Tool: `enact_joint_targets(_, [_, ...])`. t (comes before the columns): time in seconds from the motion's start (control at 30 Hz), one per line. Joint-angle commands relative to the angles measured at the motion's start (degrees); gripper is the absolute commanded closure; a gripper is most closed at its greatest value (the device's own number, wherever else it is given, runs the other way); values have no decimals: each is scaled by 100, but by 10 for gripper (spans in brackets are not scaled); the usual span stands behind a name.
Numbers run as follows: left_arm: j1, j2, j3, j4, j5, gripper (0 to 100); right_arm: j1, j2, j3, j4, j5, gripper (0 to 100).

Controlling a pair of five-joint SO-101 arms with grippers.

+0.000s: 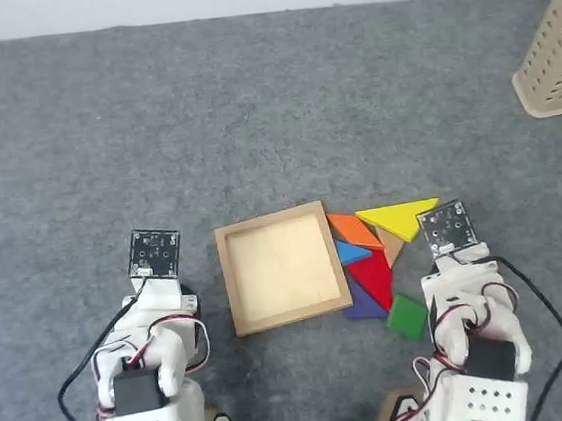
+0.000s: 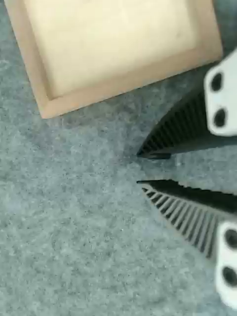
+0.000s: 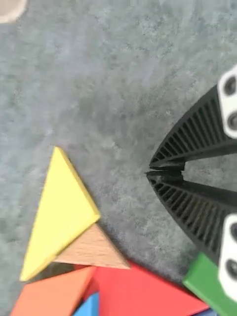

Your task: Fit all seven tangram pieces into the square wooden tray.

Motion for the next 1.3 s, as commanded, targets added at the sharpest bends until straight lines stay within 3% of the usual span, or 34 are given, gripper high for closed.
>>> enact_joint_targets(0.0, [9, -132, -48, 0, 44, 929, 22, -13, -721, 215, 132, 919])
enact_joint_targets(0.13, [9, -132, -48, 0, 44, 929, 13, 295, -1160, 338, 158, 857])
enact_joint_targets(0.3, [9, -132, -48, 0, 44, 929, 4, 2018, -2277, 338, 273, 847])
enact_joint_targets(0.47, [9, -132, -48, 0, 44, 929, -312, 4505, -3481, 356, 1266, 836])
enact_joint_targets(0.7, [9, -132, -48, 0, 44, 929, -1209, 6976, -4431, 259, 2347, 711])
enact_joint_targets(1.0, [9, -132, -48, 0, 44, 929, -1367, 8207, -4607, -1130, 3912, 678])
enact_joint_targets(1.27, [9, -132, -48, 0, 44, 929, -1402, 8998, -4747, -2018, 4334, 680])
